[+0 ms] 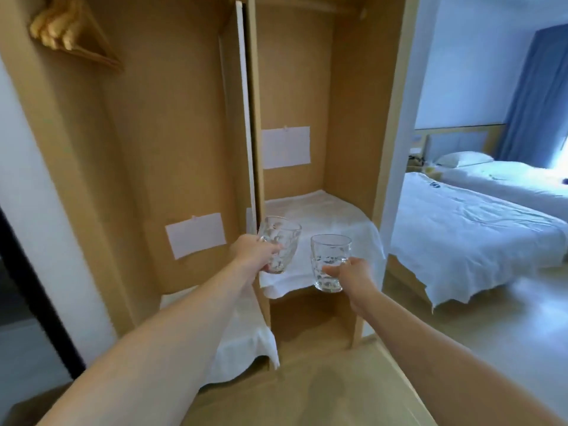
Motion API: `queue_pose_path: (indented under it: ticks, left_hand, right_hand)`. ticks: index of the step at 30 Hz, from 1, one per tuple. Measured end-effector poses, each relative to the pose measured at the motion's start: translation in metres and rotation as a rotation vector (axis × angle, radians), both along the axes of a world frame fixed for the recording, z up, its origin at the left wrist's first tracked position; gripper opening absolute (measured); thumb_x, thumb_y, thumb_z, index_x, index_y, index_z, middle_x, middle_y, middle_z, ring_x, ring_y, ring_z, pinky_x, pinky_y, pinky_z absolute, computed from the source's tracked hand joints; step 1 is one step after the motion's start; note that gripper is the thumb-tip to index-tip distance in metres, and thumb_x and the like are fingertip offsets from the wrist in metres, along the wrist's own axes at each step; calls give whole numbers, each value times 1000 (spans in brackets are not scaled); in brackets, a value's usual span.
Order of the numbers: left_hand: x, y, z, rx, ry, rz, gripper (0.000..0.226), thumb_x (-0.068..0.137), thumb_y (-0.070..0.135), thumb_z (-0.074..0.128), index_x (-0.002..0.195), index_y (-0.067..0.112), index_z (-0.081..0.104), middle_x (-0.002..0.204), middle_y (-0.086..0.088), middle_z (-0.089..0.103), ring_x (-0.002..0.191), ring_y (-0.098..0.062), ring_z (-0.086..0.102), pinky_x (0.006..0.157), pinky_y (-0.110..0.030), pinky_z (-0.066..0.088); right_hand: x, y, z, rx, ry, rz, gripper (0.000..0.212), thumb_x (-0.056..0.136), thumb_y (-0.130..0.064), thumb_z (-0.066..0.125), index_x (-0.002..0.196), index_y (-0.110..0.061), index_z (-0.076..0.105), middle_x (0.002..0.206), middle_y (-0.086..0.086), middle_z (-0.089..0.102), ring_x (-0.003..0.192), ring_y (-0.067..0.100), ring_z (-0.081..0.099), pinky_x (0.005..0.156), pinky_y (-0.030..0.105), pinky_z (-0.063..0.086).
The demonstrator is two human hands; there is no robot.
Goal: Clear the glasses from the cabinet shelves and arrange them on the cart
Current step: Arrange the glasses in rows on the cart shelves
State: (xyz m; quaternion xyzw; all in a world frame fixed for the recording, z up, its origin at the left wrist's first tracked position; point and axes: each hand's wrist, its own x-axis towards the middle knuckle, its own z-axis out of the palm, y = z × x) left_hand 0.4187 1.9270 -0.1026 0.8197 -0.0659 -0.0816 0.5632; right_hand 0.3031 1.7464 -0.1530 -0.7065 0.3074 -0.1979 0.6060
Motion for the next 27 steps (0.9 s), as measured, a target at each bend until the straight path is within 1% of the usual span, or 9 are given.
queue_pose_path:
  ticks: [3,5,6,9,11,14,20,23,27]
  left_hand:
    - [-10,-73,-5,-3,-15,-75,22,81,31,85,91,17,72,89,1,74,79,-17,73,69,-36,64]
    - [-18,-122,-8,2,-19,-133,20,82,31,84,88,18,70,90,0,74,82,-17,72,73,-40,64]
    - [-21,-145,-9,1,-20,-161,20,82,32,83,87,17,70,90,0,74,82,-17,72,73,-40,64]
    - [-28,-206,-11,0,-22,-224,23,84,34,81,91,16,69,91,0,72,82,-16,70,68,-33,64]
    - [-30,-242,-14,-7,-10,-268,26,84,34,81,97,15,69,94,0,72,83,-16,70,66,-31,63]
    - [-27,-296,-22,-13,14,-354,32,84,35,81,105,14,69,99,-1,72,87,-18,70,74,-35,64]
    - [-2,-405,-39,-27,36,-532,52,84,37,82,123,8,63,109,-2,67,88,-18,66,78,-37,63]
    - [18,-460,-47,-49,67,-615,44,83,33,82,114,7,65,96,1,65,82,-17,65,77,-37,64]
    - [41,-527,-54,7,100,-766,44,81,34,84,109,5,66,102,-8,70,86,-25,69,78,-42,64]
  right_hand:
    - [-24,-60,3,-24,14,-64,21,78,-15,82,86,-15,63,97,13,72,78,22,69,69,33,58]
    - [-38,-102,5,-44,63,-141,25,78,-21,85,90,-15,63,93,7,72,70,18,63,74,35,58]
    - [-45,-122,6,-49,90,-188,28,78,-25,86,94,-15,65,90,5,70,70,18,61,77,37,58]
    - [-63,-174,4,-40,77,-297,41,76,-29,88,108,-14,69,98,4,69,74,15,59,70,32,51]
    - [-72,-201,0,-19,74,-346,50,75,-30,89,117,-13,68,107,5,70,88,21,62,81,34,51]
    - [-79,-239,-5,14,80,-414,65,72,-30,90,130,-10,66,116,9,72,108,29,67,101,42,52]
    - [-70,-306,-20,44,80,-618,51,68,-27,93,111,-8,74,102,10,76,94,25,71,92,35,54]
    - [-57,-339,-27,25,95,-729,44,68,-28,92,104,-9,75,94,5,77,92,25,71,92,39,56]
    - [-38,-377,-31,31,136,-882,40,69,-30,91,100,-9,77,90,6,76,88,26,71,90,42,57]
